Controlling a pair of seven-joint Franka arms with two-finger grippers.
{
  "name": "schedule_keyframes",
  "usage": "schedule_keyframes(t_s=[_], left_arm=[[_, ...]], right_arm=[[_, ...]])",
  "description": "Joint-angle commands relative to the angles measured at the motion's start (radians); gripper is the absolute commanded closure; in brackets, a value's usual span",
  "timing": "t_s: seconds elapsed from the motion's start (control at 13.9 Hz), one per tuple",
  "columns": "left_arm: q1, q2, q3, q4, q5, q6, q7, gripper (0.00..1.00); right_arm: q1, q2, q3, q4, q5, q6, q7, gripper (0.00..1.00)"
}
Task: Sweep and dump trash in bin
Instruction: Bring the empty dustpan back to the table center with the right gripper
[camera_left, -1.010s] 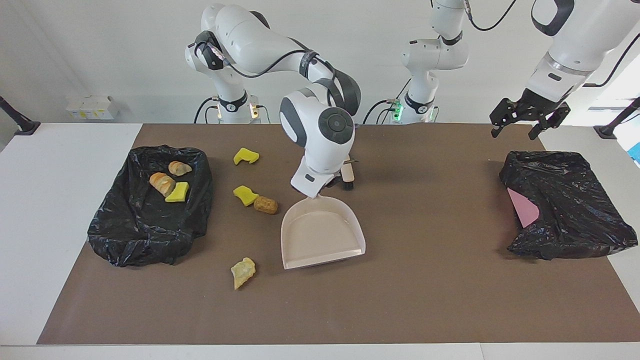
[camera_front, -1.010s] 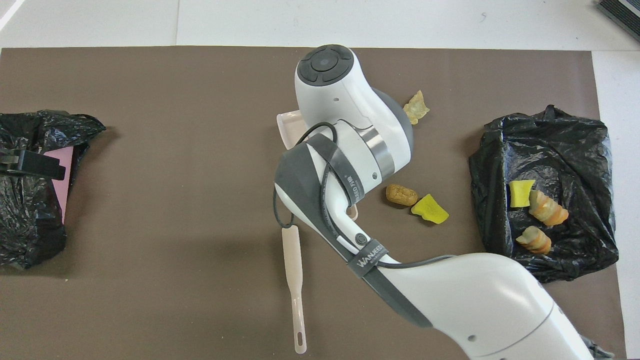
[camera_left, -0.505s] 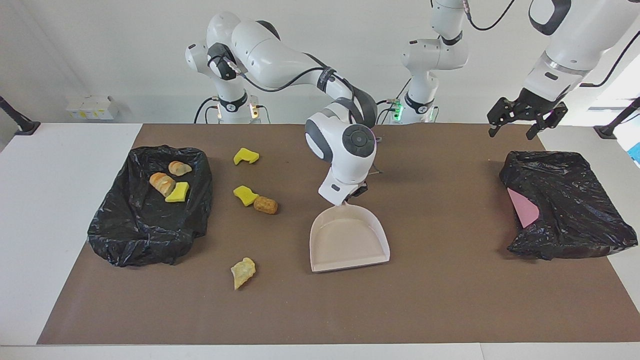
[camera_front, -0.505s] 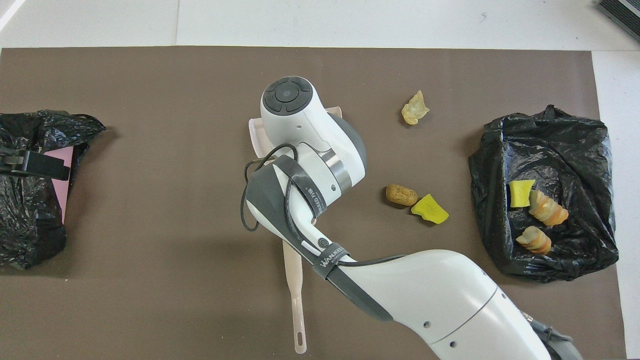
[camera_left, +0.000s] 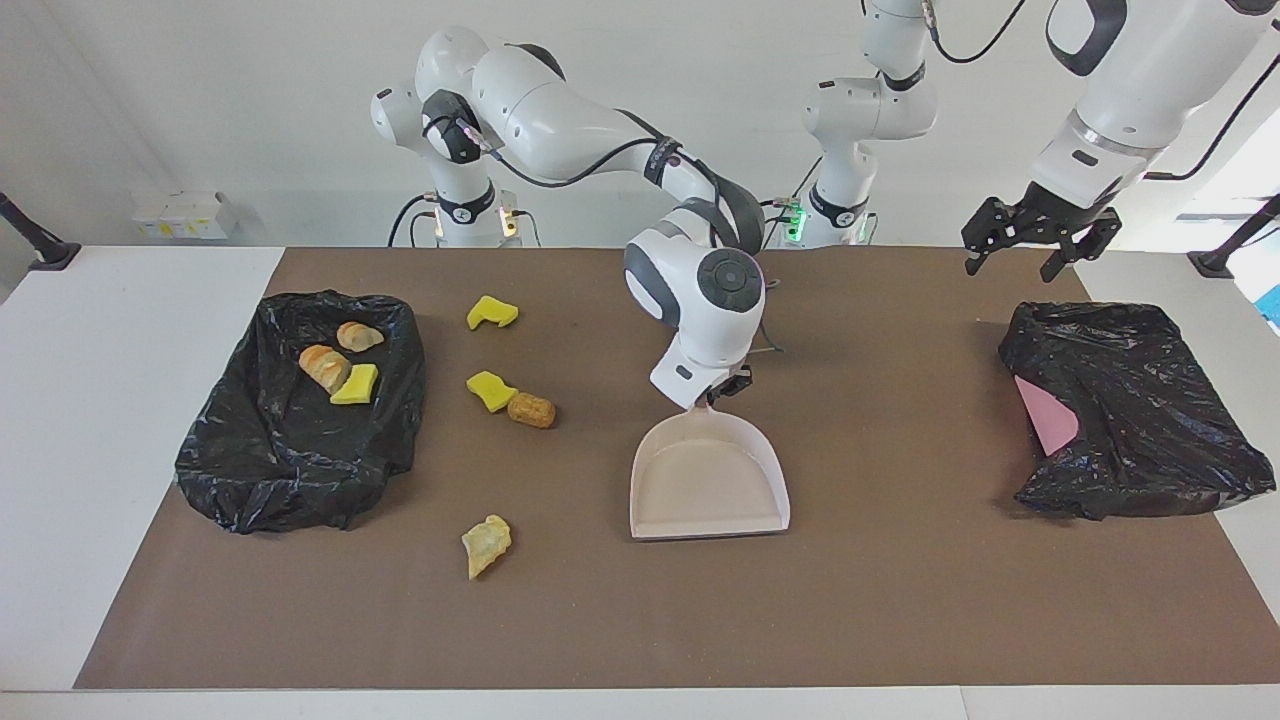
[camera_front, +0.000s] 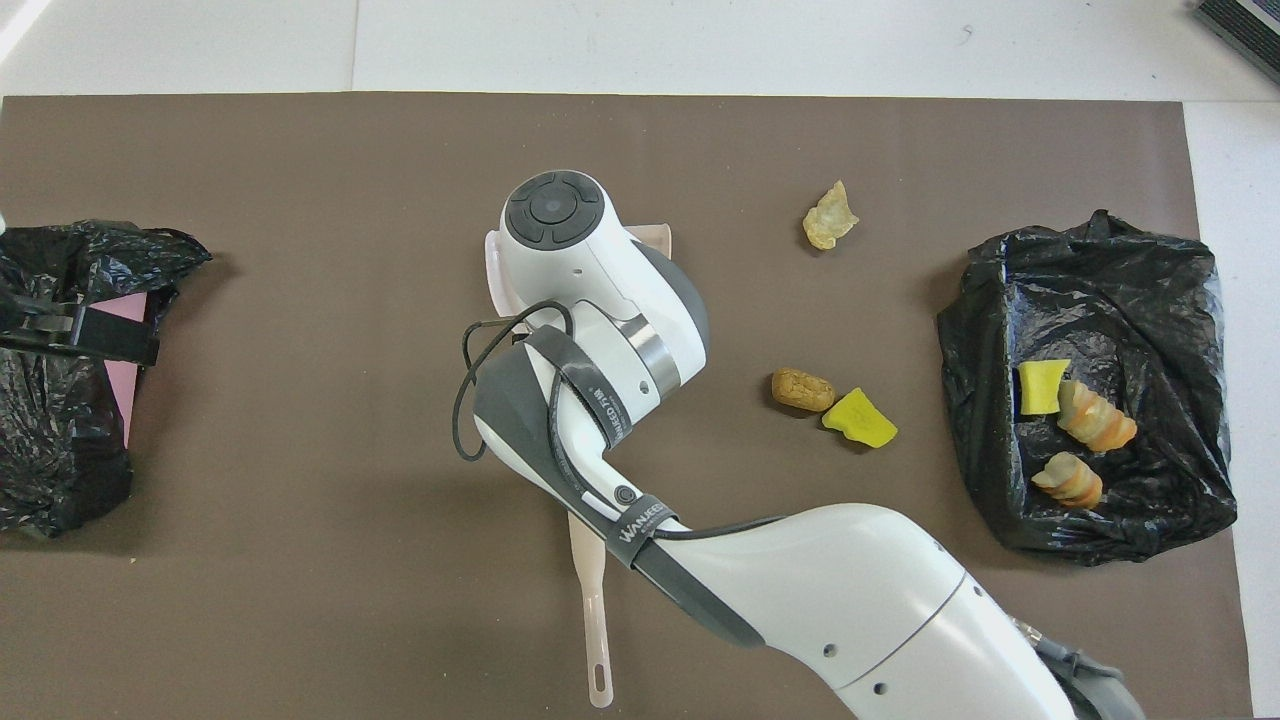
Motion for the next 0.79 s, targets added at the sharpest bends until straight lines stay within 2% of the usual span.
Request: schedule_keyframes(t_s=[0.0,0.07,0.22,0.29,0.36,0.72], left_arm=[[-0.009,0.004,0.004,0.008,0.009,-0.007,0.016,0.00],[-0.009,0.003,0.004,0.007,0.009,-0.005,0.017,0.00],[-0.016,-0.002,0.004,0.002,0.004,-0.005,0.017,0.00],[-0.018,-0.003,0.004,-0.003,0.004,-0.005,0.017,0.00],[-0.024,-0.005,0.004,-0.004,0.003,-0.007,0.017,0.00],[-0.039,0.009,0.004,-0.003,0.006,0.001,0.017,0.00]], right_arm=[[0.002,0.013,-0.001,0.023,0.023,-0.005,0.025,0.73],[0.002,0.006,-0.001,0.018,0.022,-0.011,0.025,0.73],[0.010,-0.034,-0.001,0.001,0.023,-0.010,0.028,0.54],[0.020,-0.060,-0.001,-0.015,0.020,-0.002,0.031,0.33],[0.021,-0.103,-0.001,-0.055,0.028,-0.005,0.040,0.21],[0.065,-0.371,0.002,-0.409,0.034,0.001,0.080,0.17]])
